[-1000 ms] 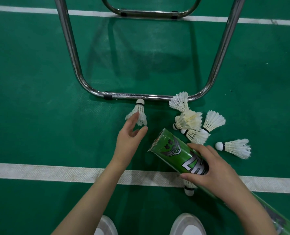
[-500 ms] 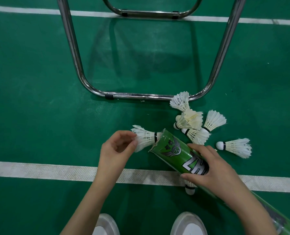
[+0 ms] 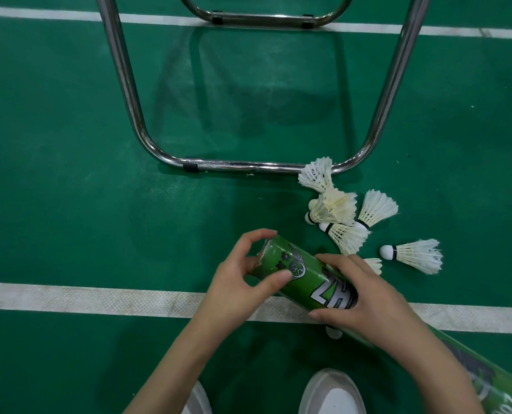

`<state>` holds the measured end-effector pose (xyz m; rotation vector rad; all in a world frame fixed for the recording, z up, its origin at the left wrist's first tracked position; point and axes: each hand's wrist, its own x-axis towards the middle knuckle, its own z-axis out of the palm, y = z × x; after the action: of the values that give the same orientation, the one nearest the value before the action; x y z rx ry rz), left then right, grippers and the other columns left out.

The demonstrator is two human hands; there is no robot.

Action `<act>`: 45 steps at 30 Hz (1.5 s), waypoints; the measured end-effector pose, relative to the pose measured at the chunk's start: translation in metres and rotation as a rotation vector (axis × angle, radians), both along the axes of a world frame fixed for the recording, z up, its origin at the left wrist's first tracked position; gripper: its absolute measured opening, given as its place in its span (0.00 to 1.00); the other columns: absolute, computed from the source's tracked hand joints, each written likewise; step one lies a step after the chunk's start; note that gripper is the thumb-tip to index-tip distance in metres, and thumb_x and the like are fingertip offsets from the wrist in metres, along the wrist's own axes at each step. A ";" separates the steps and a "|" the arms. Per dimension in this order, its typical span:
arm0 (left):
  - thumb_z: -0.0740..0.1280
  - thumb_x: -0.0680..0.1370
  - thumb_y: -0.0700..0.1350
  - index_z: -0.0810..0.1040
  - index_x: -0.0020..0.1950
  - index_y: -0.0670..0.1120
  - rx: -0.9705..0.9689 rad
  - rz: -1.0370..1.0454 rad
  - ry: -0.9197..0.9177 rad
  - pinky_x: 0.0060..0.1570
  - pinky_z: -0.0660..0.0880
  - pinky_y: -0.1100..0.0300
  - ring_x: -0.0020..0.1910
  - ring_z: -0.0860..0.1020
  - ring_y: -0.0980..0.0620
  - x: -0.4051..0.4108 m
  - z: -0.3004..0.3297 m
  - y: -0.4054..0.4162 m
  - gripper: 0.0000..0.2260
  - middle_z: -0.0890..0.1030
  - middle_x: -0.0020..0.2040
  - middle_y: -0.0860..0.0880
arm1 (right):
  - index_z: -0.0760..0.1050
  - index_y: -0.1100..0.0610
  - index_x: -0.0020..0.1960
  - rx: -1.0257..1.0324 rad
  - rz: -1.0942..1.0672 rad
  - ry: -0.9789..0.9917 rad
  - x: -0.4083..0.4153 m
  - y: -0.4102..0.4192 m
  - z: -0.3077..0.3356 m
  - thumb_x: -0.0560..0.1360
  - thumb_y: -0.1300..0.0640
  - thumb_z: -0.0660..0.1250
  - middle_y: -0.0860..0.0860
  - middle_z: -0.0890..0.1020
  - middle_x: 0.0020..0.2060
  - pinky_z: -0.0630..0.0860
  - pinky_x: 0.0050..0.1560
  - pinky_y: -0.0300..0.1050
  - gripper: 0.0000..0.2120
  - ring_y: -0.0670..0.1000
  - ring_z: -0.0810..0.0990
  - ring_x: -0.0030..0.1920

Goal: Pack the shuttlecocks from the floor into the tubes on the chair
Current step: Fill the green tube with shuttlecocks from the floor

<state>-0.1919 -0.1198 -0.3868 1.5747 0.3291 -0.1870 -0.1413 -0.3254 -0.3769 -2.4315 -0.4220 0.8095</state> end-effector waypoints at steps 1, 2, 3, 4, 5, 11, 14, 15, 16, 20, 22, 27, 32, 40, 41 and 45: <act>0.74 0.71 0.42 0.71 0.59 0.59 0.016 -0.015 -0.004 0.47 0.76 0.65 0.44 0.82 0.55 -0.001 0.001 -0.002 0.23 0.85 0.42 0.49 | 0.61 0.33 0.62 -0.001 0.013 0.004 0.000 0.001 0.000 0.60 0.37 0.73 0.35 0.67 0.52 0.74 0.50 0.48 0.35 0.40 0.72 0.51; 0.75 0.70 0.41 0.70 0.59 0.60 0.018 -0.016 -0.005 0.48 0.77 0.64 0.44 0.82 0.54 0.000 0.002 -0.004 0.25 0.85 0.43 0.48 | 0.60 0.32 0.61 -0.001 0.020 0.000 0.001 0.001 0.001 0.59 0.37 0.73 0.35 0.67 0.52 0.74 0.49 0.48 0.35 0.39 0.71 0.51; 0.76 0.69 0.39 0.70 0.60 0.61 0.014 -0.011 -0.003 0.48 0.77 0.63 0.44 0.83 0.54 0.000 0.002 -0.004 0.27 0.85 0.43 0.48 | 0.59 0.31 0.61 -0.001 0.022 -0.008 0.001 0.001 0.002 0.59 0.37 0.73 0.34 0.67 0.52 0.74 0.49 0.47 0.35 0.39 0.71 0.51; 0.76 0.68 0.39 0.70 0.60 0.61 0.008 -0.008 0.001 0.47 0.77 0.63 0.44 0.83 0.54 0.001 0.003 -0.004 0.29 0.85 0.43 0.48 | 0.59 0.31 0.61 -0.001 0.022 -0.016 0.001 0.001 0.002 0.59 0.37 0.73 0.34 0.66 0.52 0.74 0.49 0.47 0.35 0.38 0.71 0.51; 0.76 0.67 0.38 0.69 0.61 0.62 0.002 -0.008 0.003 0.47 0.77 0.64 0.44 0.83 0.54 0.001 0.003 -0.003 0.30 0.85 0.43 0.48 | 0.59 0.31 0.61 -0.004 0.023 -0.022 0.001 0.001 0.002 0.59 0.36 0.73 0.34 0.66 0.52 0.74 0.48 0.47 0.35 0.38 0.71 0.51; 0.74 0.68 0.33 0.67 0.63 0.63 -0.047 -0.044 0.014 0.45 0.78 0.62 0.44 0.83 0.52 0.006 0.003 -0.001 0.35 0.85 0.43 0.47 | 0.59 0.32 0.62 -0.008 0.021 -0.027 -0.002 0.001 0.002 0.60 0.36 0.72 0.35 0.66 0.52 0.74 0.50 0.50 0.35 0.40 0.72 0.52; 0.72 0.69 0.31 0.66 0.66 0.60 -0.104 -0.109 0.015 0.46 0.77 0.64 0.47 0.83 0.52 0.007 0.003 -0.003 0.34 0.83 0.48 0.45 | 0.58 0.33 0.63 -0.043 0.038 -0.037 -0.005 -0.003 0.005 0.60 0.35 0.71 0.35 0.66 0.54 0.75 0.49 0.49 0.36 0.41 0.72 0.53; 0.71 0.70 0.31 0.65 0.67 0.59 -0.106 -0.145 0.014 0.48 0.76 0.65 0.49 0.82 0.53 0.008 0.003 -0.004 0.34 0.83 0.51 0.48 | 0.58 0.33 0.63 -0.051 0.043 -0.040 -0.007 -0.005 0.006 0.60 0.35 0.71 0.35 0.66 0.54 0.75 0.49 0.48 0.36 0.41 0.72 0.53; 0.71 0.71 0.32 0.64 0.69 0.59 -0.104 -0.183 0.013 0.50 0.76 0.66 0.52 0.81 0.54 0.008 0.003 -0.005 0.35 0.82 0.53 0.53 | 0.58 0.33 0.63 -0.054 0.045 -0.043 -0.008 -0.008 0.008 0.60 0.35 0.71 0.35 0.66 0.54 0.75 0.48 0.48 0.36 0.41 0.72 0.53; 0.70 0.72 0.32 0.62 0.69 0.60 -0.102 -0.249 0.002 0.52 0.74 0.67 0.55 0.79 0.57 0.007 0.003 -0.017 0.35 0.80 0.55 0.59 | 0.58 0.33 0.64 -0.038 0.018 -0.046 -0.014 -0.021 0.010 0.59 0.34 0.71 0.34 0.66 0.54 0.75 0.49 0.47 0.37 0.41 0.72 0.54; 0.71 0.71 0.32 0.63 0.69 0.61 -0.072 -0.228 -0.008 0.52 0.74 0.67 0.54 0.80 0.58 0.005 0.002 -0.025 0.35 0.80 0.56 0.56 | 0.58 0.32 0.62 -0.030 -0.005 -0.049 -0.018 -0.028 0.009 0.58 0.33 0.71 0.34 0.67 0.53 0.75 0.49 0.48 0.37 0.41 0.72 0.53; 0.74 0.70 0.39 0.63 0.67 0.66 0.065 -0.209 -0.050 0.58 0.71 0.64 0.53 0.79 0.57 0.000 -0.005 -0.038 0.35 0.83 0.49 0.53 | 0.61 0.32 0.60 0.008 -0.114 -0.040 -0.029 -0.057 0.014 0.57 0.35 0.71 0.36 0.69 0.51 0.76 0.49 0.49 0.34 0.40 0.74 0.51; 0.74 0.70 0.40 0.61 0.67 0.66 0.169 -0.216 -0.060 0.63 0.68 0.62 0.57 0.76 0.63 -0.006 -0.024 -0.050 0.35 0.80 0.52 0.62 | 0.63 0.32 0.60 -0.057 -0.192 -0.039 -0.041 -0.092 0.023 0.57 0.36 0.73 0.34 0.69 0.51 0.76 0.49 0.49 0.34 0.39 0.73 0.52; 0.71 0.72 0.40 0.58 0.69 0.68 0.341 -0.371 -0.072 0.67 0.64 0.61 0.65 0.68 0.63 -0.001 -0.052 -0.079 0.35 0.73 0.64 0.59 | 0.61 0.26 0.55 -0.077 -0.244 -0.003 -0.054 -0.120 0.023 0.58 0.38 0.74 0.33 0.68 0.53 0.76 0.49 0.49 0.32 0.37 0.74 0.51; 0.71 0.73 0.40 0.58 0.70 0.67 0.364 -0.389 -0.070 0.66 0.63 0.63 0.66 0.67 0.62 0.001 -0.053 -0.081 0.35 0.73 0.65 0.58 | 0.61 0.25 0.55 -0.076 -0.248 0.004 -0.056 -0.121 0.022 0.58 0.39 0.74 0.33 0.69 0.53 0.76 0.49 0.49 0.32 0.37 0.74 0.51; 0.69 0.75 0.40 0.58 0.73 0.59 0.494 -0.473 -0.091 0.52 0.61 0.74 0.61 0.71 0.57 0.010 -0.058 -0.087 0.32 0.77 0.61 0.55 | 0.62 0.28 0.56 -0.081 -0.271 0.031 -0.060 -0.124 0.017 0.58 0.39 0.74 0.34 0.69 0.52 0.76 0.49 0.50 0.31 0.40 0.75 0.51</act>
<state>-0.1819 -0.2064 -0.4451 2.1299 -0.0864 -0.4207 -0.2009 -0.4489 -0.3596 -2.4757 -0.0452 0.7567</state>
